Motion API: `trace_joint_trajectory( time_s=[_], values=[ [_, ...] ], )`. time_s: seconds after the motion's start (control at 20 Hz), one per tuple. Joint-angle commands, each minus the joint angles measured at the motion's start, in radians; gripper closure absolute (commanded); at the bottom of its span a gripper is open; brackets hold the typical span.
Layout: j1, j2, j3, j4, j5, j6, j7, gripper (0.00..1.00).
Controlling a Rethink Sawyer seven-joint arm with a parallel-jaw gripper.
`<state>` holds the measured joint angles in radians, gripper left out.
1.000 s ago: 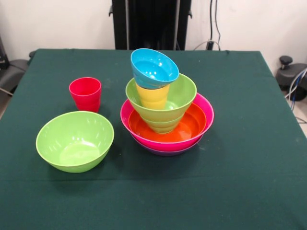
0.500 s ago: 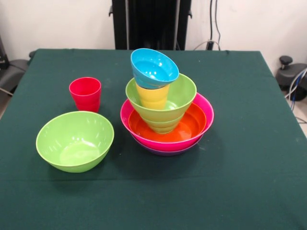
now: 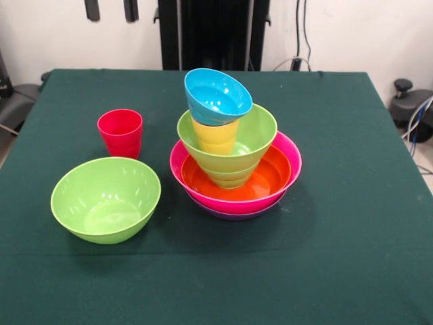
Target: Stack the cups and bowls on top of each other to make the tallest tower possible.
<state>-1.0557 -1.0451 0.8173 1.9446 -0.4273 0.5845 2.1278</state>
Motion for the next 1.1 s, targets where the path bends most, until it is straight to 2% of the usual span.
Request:
trace_joint_trajectory(
  time_s=[0.05, 0.45, 0.8, 1.1],
  values=[
    [0.002, 0.134, 0.009, -0.02, -0.131, 0.031, -0.252, 0.0],
    [-0.015, 0.19, 0.011, -0.042, -0.188, 0.023, -0.243, 0.0],
    [-0.055, 0.229, 0.031, -0.076, -0.201, 0.073, -0.288, 0.0],
    [-0.021, 0.317, -0.014, -0.117, -0.287, 0.025, -0.245, 0.0]
  ],
)
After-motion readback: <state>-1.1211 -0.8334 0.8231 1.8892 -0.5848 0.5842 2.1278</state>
